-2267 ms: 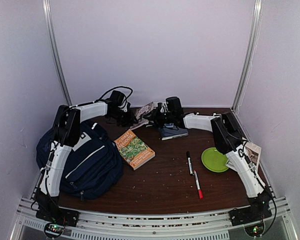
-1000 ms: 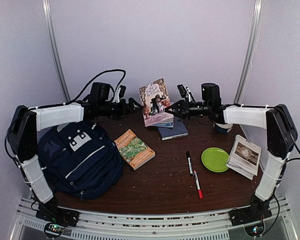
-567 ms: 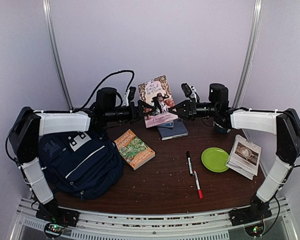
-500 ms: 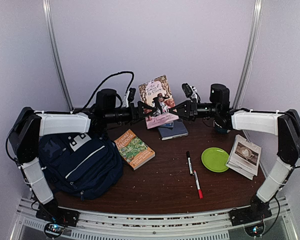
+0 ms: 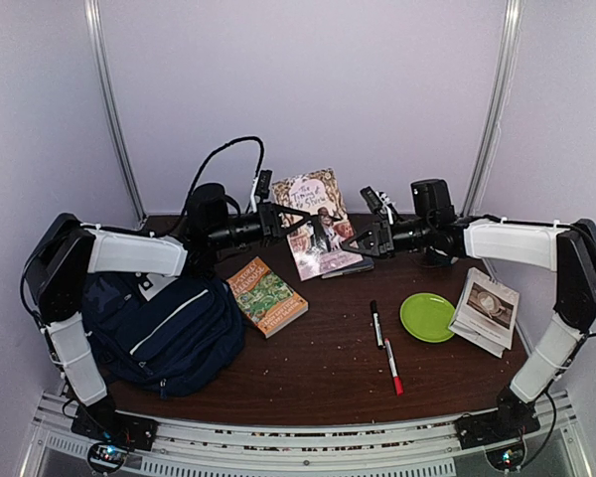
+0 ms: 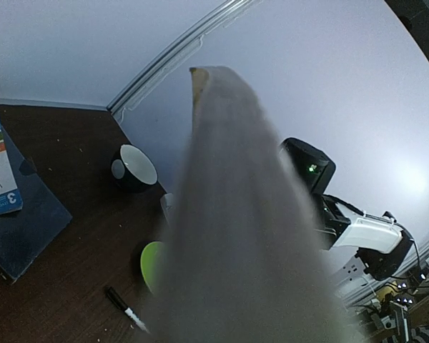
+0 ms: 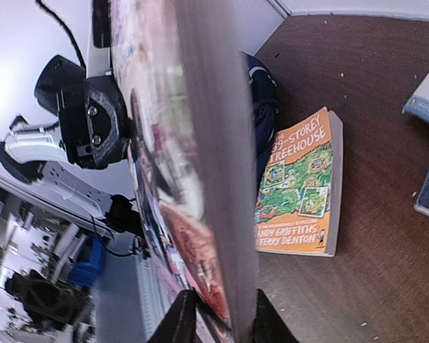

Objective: Pack the student bag
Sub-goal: Pass from the right arm to the left

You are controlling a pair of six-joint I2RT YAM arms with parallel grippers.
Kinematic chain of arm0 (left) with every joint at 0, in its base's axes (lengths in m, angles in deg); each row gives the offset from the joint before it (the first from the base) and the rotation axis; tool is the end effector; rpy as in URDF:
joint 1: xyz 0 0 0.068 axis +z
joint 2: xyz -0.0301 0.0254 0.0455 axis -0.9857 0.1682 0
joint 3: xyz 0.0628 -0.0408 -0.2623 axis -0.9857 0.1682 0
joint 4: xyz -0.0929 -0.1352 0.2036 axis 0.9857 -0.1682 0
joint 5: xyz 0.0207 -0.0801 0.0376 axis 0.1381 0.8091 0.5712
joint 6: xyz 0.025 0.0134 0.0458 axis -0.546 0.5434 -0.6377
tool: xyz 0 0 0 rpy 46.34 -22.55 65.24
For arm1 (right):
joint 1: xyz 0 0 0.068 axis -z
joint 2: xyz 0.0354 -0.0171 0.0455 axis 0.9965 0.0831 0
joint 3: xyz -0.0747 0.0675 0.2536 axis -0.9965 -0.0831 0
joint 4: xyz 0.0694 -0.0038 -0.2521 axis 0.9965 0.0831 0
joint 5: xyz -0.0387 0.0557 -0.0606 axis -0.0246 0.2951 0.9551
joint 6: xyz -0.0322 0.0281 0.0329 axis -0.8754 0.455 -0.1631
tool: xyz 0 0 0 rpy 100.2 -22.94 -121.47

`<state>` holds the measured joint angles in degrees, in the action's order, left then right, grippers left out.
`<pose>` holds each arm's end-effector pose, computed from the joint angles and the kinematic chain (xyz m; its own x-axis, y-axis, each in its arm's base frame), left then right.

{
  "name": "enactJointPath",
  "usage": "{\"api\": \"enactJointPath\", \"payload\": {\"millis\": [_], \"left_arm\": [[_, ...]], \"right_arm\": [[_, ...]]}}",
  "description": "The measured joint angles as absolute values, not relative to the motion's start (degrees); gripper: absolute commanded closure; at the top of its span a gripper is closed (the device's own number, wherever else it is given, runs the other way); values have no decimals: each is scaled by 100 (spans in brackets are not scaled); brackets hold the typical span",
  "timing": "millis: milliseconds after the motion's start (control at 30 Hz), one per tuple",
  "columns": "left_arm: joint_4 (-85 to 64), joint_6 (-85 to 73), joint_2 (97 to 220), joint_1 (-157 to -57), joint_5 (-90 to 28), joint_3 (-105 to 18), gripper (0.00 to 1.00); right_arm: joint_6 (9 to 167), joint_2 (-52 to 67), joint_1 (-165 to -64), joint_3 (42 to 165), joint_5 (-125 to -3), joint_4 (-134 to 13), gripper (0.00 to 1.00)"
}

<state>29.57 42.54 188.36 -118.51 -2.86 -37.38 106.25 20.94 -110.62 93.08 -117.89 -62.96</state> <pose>0.3164 -0.2754 0.2691 -0.8147 -0.2536 -0.5215 0.5140 0.1006 -0.8519 0.3170 0.1849 0.2660 -0.7640 -0.1381 -0.6303 -0.6452 0.1753 0.7437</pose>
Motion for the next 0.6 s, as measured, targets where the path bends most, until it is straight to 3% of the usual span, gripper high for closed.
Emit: {"api": "enactJointPath", "payload": {"millis": [133, 300, 433, 600], "left_arm": [[3233, 4492, 18838, -11868, -223, -3582, 100], [3556, 4833, 18838, -11875, -102, -3519, 100], [3641, 4971, 18841, -11890, -37, -3521, 100], [3534, 4975, 18841, -11943, -6, -3567, 100]], "right_arm": [[10293, 2055, -11051, 9334, -11709, -6020, 44], [9910, 2018, -11053, 9421, -11737, -5974, 34], [10402, 2024, -11053, 9334, -12010, -6693, 47], [12157, 2225, -11053, 8962, -12434, -8958, 63]]}}
